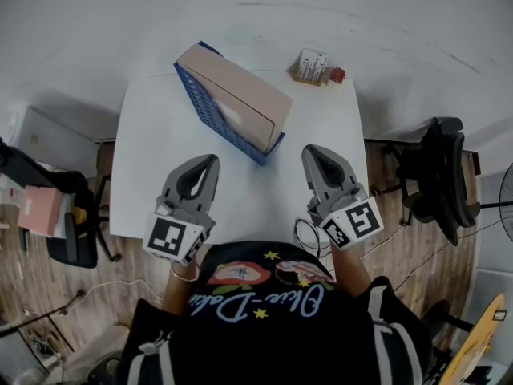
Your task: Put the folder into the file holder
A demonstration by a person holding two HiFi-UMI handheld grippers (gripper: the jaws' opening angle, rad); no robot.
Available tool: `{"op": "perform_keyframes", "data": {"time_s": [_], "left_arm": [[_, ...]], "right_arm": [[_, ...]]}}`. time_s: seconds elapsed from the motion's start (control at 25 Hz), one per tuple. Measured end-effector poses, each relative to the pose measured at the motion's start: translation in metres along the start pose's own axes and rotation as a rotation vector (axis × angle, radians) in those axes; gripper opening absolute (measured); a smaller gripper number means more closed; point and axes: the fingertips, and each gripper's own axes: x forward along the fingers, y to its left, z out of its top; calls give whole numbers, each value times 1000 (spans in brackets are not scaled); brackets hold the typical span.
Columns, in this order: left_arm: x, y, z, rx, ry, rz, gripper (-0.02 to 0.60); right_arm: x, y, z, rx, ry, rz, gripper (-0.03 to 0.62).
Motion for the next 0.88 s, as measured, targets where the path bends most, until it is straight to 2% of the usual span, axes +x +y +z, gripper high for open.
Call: {"op": "perform_keyframes", "data": {"time_s": [0.28, 0.48, 0.88], "left_arm": [[-2, 1, 0, -27, 5, 9, 5], [-3, 1, -1, 3, 2, -3, 5], [-5, -2, 1, -20, 1, 1, 5]], "right_arm": [[1, 3, -1, -9, 10, 8, 0], [2, 4, -2, -11, 13, 8, 0], [1, 4, -2, -14, 17, 8, -1]]}}
